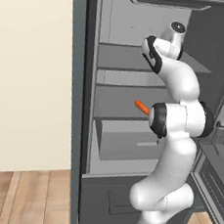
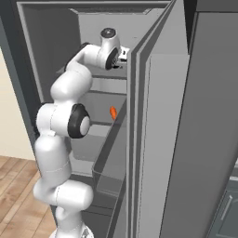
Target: Place the ketchup and mustard from the counter to the top shelf of the fridge. If the existing items in the fridge are on the top shelf, move them to other shelves.
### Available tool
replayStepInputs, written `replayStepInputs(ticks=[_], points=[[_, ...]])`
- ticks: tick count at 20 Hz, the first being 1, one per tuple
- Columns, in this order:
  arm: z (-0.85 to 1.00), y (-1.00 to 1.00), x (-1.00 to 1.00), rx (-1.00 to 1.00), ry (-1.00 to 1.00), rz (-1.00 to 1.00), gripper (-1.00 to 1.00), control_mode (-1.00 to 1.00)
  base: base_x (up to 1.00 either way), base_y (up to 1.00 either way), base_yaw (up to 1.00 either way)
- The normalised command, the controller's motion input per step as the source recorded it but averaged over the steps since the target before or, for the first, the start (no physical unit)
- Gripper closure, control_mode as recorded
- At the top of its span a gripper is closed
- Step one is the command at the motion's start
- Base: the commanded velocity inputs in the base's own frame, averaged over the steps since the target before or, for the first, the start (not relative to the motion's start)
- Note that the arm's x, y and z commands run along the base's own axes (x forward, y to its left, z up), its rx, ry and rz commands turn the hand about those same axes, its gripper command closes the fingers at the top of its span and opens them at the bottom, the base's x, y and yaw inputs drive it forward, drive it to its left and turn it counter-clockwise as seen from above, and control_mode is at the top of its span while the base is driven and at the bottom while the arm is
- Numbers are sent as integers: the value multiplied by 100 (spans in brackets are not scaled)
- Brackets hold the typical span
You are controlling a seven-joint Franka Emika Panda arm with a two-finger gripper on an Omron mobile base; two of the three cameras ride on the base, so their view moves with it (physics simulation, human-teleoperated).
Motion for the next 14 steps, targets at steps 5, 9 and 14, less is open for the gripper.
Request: replayStepInputs(ticks=[5, 9, 14], points=[[-2, 10, -35, 0, -33, 0, 100, -100, 0, 0, 0], [18, 29, -60, 0, -28, 0, 100, -100, 0, 0, 0], [82, 39, -99, 0, -4, 0, 100, -100, 0, 0, 0]])
